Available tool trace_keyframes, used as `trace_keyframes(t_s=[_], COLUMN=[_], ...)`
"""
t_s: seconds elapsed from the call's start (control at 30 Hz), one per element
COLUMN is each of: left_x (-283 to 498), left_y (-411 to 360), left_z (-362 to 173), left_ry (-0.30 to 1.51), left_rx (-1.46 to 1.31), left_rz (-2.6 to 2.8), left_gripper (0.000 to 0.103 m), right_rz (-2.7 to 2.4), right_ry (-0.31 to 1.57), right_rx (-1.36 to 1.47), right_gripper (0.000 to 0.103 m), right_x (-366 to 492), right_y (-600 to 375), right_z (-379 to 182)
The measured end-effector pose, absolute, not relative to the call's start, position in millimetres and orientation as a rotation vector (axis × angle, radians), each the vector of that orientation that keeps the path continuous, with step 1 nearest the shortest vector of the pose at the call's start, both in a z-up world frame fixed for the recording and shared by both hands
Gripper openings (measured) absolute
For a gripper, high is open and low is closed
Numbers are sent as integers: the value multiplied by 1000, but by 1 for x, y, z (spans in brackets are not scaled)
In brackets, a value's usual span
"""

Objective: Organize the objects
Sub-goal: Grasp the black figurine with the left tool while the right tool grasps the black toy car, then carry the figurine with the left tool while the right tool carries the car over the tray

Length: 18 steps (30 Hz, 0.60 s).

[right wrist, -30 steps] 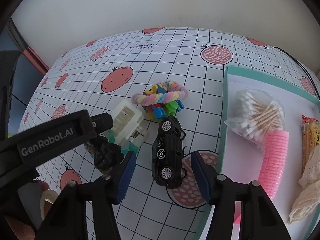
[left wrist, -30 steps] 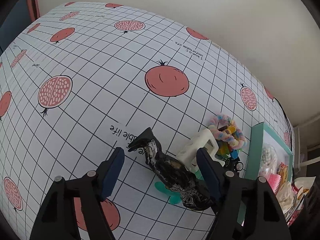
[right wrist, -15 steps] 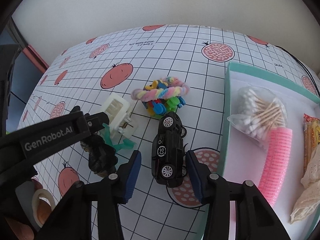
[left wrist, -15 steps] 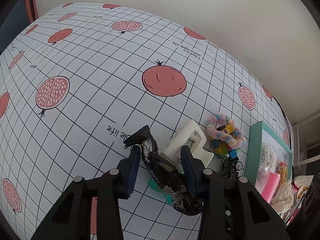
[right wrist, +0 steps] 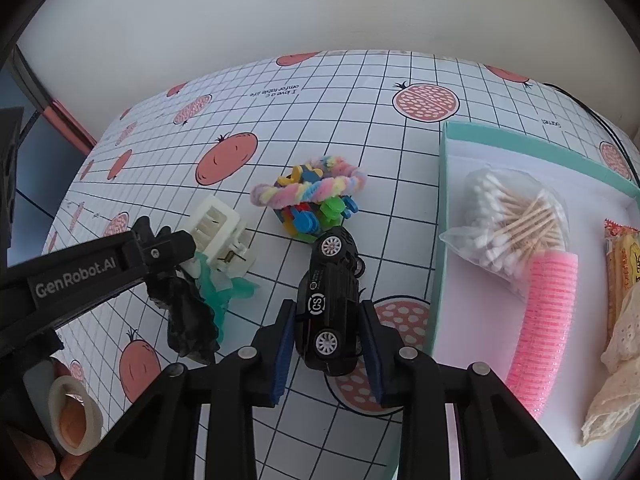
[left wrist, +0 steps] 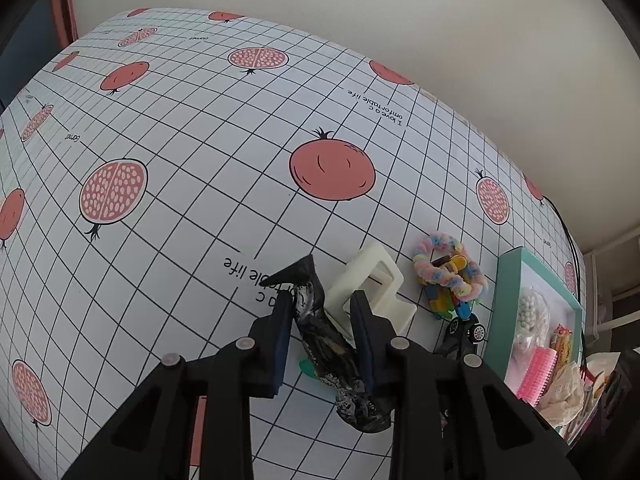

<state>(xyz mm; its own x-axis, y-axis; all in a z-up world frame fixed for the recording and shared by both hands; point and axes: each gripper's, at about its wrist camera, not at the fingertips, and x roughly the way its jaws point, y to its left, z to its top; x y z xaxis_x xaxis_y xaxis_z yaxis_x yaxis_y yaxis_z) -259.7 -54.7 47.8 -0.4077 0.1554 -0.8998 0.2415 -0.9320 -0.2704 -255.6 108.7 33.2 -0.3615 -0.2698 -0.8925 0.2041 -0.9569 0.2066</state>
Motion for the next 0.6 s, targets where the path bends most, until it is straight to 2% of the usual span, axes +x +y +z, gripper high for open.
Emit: trace_keyframes(t_s=[0.03, 0.2, 0.6], left_x=[-260, -259, -260], left_y=[-54, -53, -52], left_z=[50, 57, 65], left_ry=[559, 562, 554], left_rx=[1673, 1665, 1646], left_rz=[-2536, -2557, -2591], left_gripper=[22, 15, 15], right_rz=[-2378, -2379, -2386], right_ry=[-88, -90, -133], right_rx=[1574, 1558, 1523], right_gripper=[33, 33, 33], right_x=[-256, -254, -253], right_y=[109, 109, 112], right_z=[34, 38, 49])
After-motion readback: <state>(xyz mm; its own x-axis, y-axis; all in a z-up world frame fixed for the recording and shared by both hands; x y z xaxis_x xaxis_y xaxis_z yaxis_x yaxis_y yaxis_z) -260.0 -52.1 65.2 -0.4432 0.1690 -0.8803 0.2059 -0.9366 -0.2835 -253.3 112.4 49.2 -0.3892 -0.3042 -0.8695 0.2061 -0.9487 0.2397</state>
